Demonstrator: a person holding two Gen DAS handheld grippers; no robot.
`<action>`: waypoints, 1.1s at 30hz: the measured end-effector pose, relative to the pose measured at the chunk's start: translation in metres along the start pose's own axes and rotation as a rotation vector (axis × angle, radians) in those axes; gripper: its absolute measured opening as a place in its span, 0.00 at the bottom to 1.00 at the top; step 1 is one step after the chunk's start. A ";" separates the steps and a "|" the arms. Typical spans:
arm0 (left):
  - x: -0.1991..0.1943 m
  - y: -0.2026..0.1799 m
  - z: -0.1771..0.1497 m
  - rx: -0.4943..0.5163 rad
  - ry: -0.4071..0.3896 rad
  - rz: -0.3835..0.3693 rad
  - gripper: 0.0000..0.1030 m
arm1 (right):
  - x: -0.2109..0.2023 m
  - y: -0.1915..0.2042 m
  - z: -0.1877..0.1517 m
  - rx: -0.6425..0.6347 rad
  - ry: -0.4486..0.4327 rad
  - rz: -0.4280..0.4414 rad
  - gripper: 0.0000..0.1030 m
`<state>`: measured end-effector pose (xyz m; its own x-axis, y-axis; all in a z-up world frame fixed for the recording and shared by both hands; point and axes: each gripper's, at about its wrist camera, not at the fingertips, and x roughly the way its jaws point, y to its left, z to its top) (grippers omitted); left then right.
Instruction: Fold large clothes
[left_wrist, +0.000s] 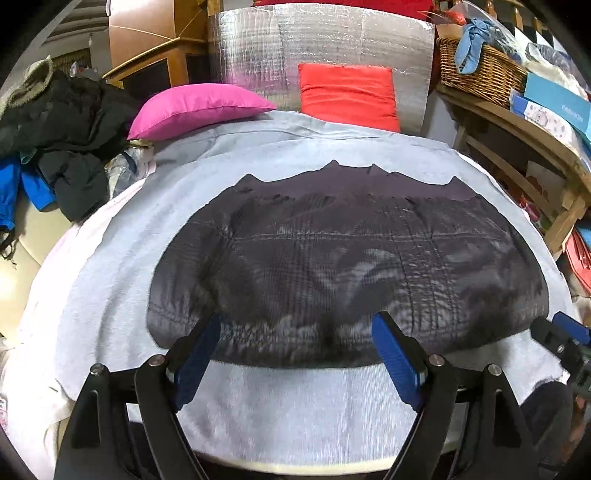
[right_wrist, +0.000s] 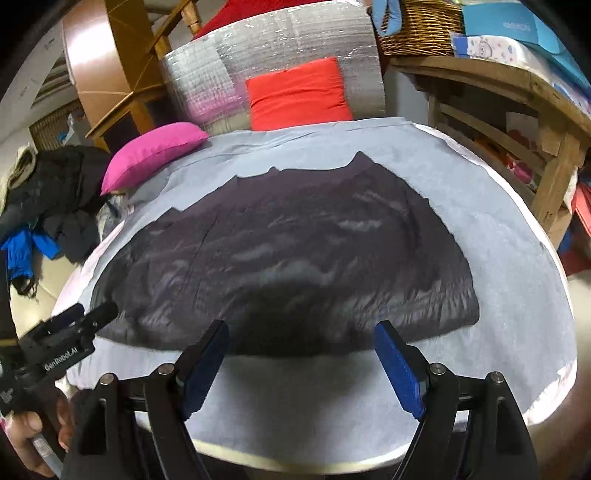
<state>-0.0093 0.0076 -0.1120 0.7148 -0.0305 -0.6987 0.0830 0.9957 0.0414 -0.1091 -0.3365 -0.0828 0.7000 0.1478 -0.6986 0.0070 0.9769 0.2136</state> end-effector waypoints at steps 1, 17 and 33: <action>-0.006 0.002 -0.001 -0.006 -0.008 0.005 0.82 | -0.002 0.004 -0.003 -0.007 0.001 0.002 0.81; -0.034 0.003 -0.001 -0.007 -0.067 0.025 0.82 | -0.024 0.032 -0.015 -0.103 -0.086 -0.058 0.81; -0.027 0.001 0.000 -0.023 -0.057 0.011 0.82 | -0.022 0.032 -0.010 -0.123 -0.115 -0.116 0.81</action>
<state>-0.0290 0.0090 -0.0934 0.7542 -0.0237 -0.6562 0.0591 0.9977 0.0319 -0.1310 -0.3072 -0.0673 0.7767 0.0218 -0.6295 0.0098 0.9989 0.0467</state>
